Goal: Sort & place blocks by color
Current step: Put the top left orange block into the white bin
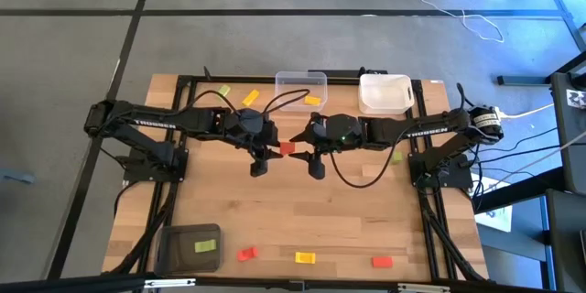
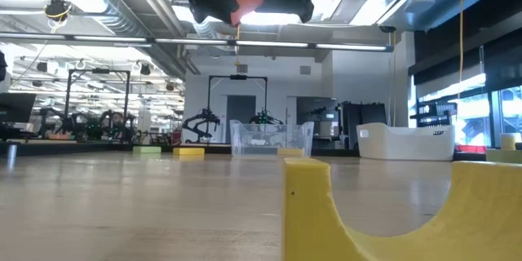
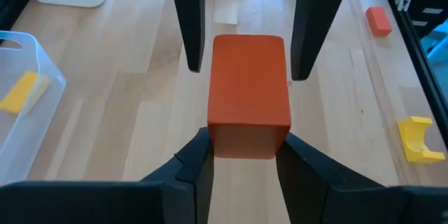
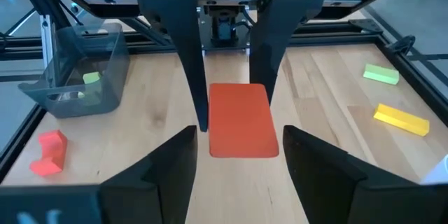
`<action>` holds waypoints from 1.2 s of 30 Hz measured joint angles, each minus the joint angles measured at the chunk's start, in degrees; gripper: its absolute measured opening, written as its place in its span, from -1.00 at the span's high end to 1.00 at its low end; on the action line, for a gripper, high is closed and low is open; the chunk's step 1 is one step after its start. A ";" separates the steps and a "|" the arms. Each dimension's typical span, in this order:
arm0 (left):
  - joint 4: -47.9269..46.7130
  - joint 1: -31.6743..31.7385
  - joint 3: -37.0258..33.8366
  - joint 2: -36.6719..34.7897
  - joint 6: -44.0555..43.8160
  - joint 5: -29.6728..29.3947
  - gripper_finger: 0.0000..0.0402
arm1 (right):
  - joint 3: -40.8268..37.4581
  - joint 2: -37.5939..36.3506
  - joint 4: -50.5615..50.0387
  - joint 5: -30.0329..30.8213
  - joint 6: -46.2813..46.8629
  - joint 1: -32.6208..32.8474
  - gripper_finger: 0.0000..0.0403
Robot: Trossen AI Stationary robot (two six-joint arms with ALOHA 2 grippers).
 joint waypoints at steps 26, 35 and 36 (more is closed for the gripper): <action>-2.54 -0.63 0.00 0.00 -0.13 -0.50 0.40 | -0.07 3.75 5.78 0.02 -1.28 0.00 -0.05; -2.12 -0.83 0.02 0.00 -0.11 -0.66 0.40 | -0.07 3.74 5.77 0.00 -1.25 0.02 -0.05; -2.10 -0.83 0.00 0.00 -0.13 -0.66 0.40 | -0.07 3.74 5.77 -0.04 -1.21 0.02 -0.04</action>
